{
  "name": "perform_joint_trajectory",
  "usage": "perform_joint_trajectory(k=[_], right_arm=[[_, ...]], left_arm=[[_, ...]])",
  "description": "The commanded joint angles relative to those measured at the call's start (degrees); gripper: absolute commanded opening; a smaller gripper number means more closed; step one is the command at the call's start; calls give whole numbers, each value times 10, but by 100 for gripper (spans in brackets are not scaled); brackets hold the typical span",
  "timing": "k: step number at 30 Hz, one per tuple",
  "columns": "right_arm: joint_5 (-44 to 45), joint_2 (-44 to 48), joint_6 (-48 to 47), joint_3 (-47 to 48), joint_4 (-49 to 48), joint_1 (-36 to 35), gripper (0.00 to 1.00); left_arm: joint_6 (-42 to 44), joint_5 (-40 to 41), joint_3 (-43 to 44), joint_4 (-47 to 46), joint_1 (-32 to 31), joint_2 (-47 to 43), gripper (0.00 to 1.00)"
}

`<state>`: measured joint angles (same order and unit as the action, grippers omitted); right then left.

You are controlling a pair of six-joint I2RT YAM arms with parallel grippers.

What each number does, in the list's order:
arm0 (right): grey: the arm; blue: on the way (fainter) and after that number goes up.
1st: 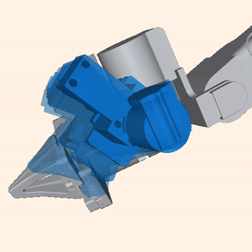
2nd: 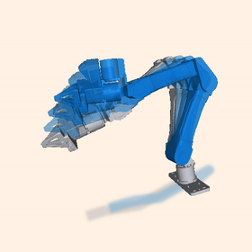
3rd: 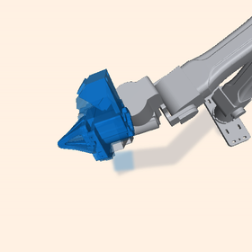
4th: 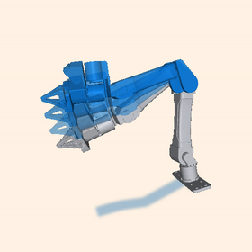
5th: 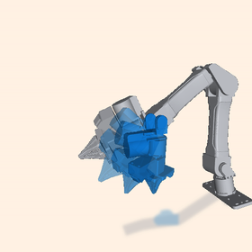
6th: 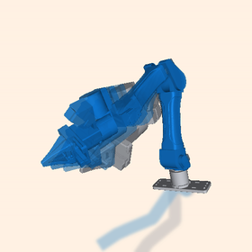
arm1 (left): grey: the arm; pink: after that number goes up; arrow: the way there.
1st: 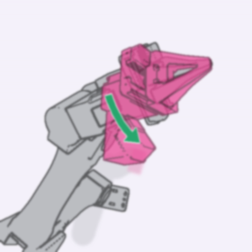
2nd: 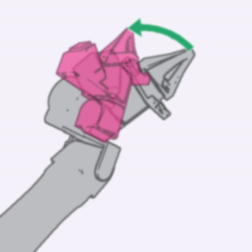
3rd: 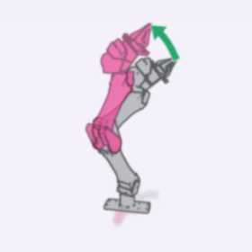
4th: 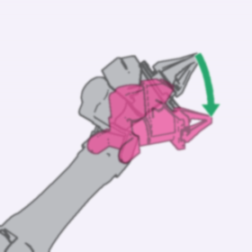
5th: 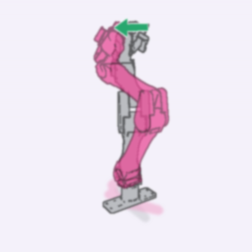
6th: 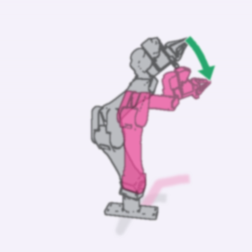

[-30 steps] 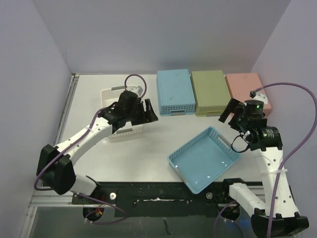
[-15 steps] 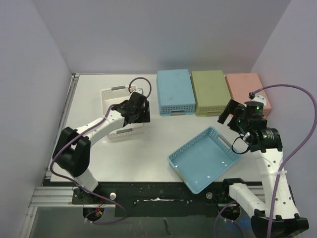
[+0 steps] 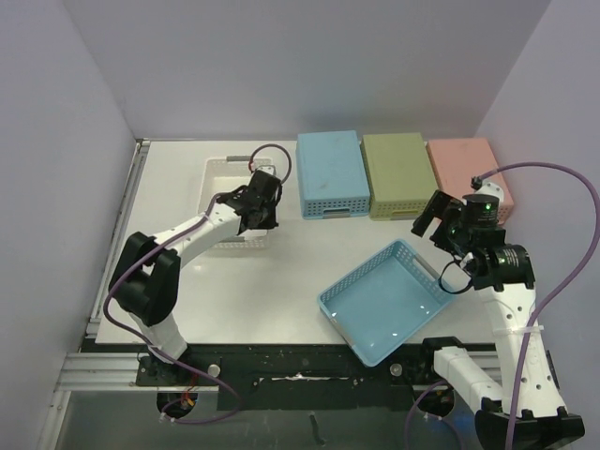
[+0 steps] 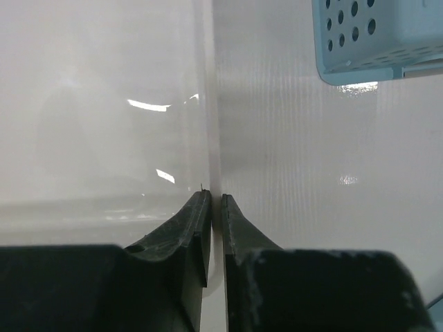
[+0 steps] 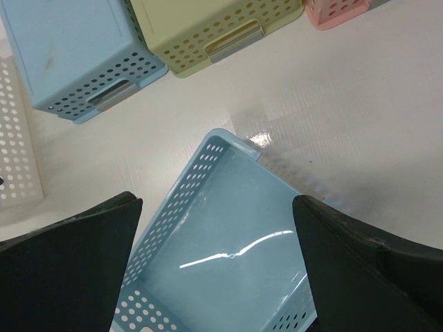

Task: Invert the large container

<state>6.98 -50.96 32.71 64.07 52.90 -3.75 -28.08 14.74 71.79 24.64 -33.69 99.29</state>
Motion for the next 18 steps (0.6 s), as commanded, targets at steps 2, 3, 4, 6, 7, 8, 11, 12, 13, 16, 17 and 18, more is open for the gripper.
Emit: perform_joint_trajectory(k=[2, 3, 4, 6, 7, 8, 11, 12, 13, 16, 17, 18], right_arm=[[-3, 7, 3, -3, -14, -1, 98], [-3, 7, 3, -4, -14, 0, 98], [-3, 8, 3, -5, -15, 0, 98], [-4, 7, 3, -9, -17, 0, 98], [-5, 5, 3, -9, -18, 0, 97], [-5, 4, 3, -8, -19, 0, 98], [-6, 3, 3, -8, -22, -1, 98], [-6, 3, 3, -8, -22, 0, 98], [-6, 3, 2, -9, -23, -1, 98], [-6, 2, 2, -10, -23, 0, 98], [-6, 2, 2, -13, -24, 0, 97], [-6, 2, 2, -14, -25, 0, 98]], left_arm=[[17, 0, 57, 22, 6, -27, 7], [19, 1, 59, 28, 7, -33, 7], [20, 5, 61, 33, 6, -42, 7], [20, 8, 66, 45, 7, -58, 1], [20, 6, 70, 51, 6, -65, 0], [20, 2, 74, 60, 7, -73, 0], [19, -11, 92, 76, 9, -99, 0], [16, -17, 98, 79, 12, -109, 0], [14, -27, 104, 82, 16, -119, 0], [1, -81, 113, 76, 29, -154, 0], [-7, -106, 110, 69, 36, -167, 0], [-16, -138, 104, 58, 46, -177, 0]])
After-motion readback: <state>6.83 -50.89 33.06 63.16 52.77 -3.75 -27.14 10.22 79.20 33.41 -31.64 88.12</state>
